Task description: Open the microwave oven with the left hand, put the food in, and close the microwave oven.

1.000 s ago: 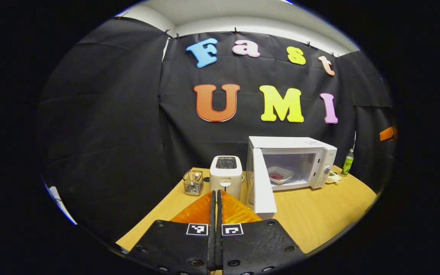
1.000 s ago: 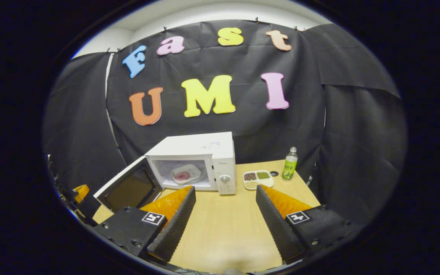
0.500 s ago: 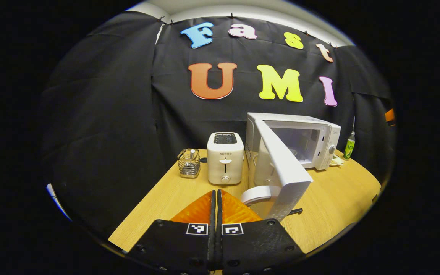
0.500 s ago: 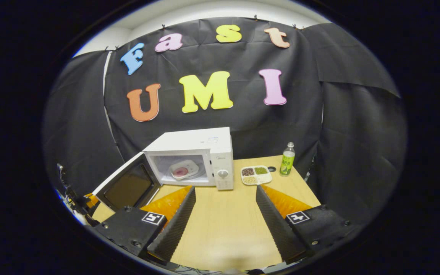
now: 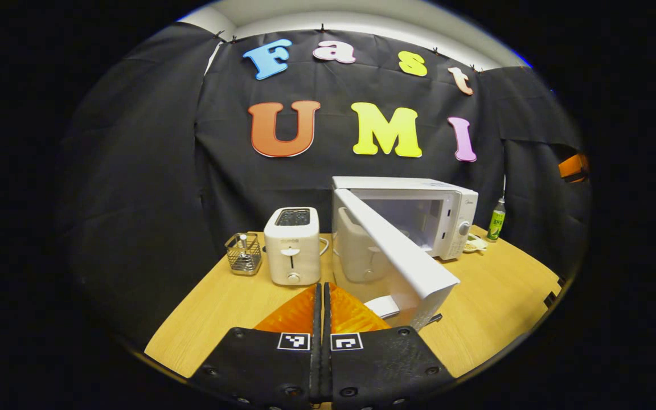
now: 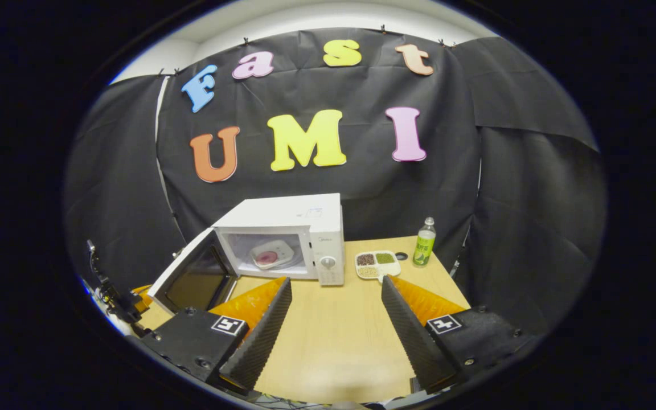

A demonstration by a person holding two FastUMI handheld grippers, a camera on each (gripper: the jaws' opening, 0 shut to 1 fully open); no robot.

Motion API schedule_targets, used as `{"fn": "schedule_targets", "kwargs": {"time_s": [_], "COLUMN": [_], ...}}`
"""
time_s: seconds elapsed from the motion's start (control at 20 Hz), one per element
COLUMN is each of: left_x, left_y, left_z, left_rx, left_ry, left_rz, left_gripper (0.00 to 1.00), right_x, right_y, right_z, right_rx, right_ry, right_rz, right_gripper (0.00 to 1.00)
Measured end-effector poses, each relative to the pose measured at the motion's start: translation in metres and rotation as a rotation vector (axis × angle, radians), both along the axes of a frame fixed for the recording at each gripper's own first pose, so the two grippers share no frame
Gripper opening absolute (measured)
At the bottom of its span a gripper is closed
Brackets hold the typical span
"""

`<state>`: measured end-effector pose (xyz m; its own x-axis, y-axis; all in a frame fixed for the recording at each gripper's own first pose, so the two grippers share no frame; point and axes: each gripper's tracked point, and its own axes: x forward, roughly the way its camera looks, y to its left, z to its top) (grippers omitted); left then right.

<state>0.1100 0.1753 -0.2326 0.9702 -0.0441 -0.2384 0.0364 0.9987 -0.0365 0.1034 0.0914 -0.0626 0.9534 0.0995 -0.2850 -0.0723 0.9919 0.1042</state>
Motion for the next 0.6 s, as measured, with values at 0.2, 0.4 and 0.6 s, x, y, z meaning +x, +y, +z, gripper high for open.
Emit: {"fn": "schedule_targets", "kwargs": {"time_s": [0.2, 0.4, 0.6], "left_x": [0.002, 0.008, 0.02], "left_y": [-0.037, -0.077, -0.117], "left_z": [0.001, 0.001, -0.002], "left_rx": [-0.022, -0.034, -0.024], "left_ry": [0.001, 0.011, 0.027], "left_rz": [-0.049, -0.093, -0.144], "left_gripper": [0.0, 0.0, 0.1], "right_x": [0.001, 0.009, 0.019], "right_y": [-0.01, -0.029, -0.044], "right_z": [0.001, 0.003, 0.008], "right_rx": [-0.013, -0.008, -0.014], "right_ry": [-0.002, 0.004, -0.003], "right_rz": [0.015, 0.011, 0.015], "right_gripper": [1.0, 1.0, 0.92]}}
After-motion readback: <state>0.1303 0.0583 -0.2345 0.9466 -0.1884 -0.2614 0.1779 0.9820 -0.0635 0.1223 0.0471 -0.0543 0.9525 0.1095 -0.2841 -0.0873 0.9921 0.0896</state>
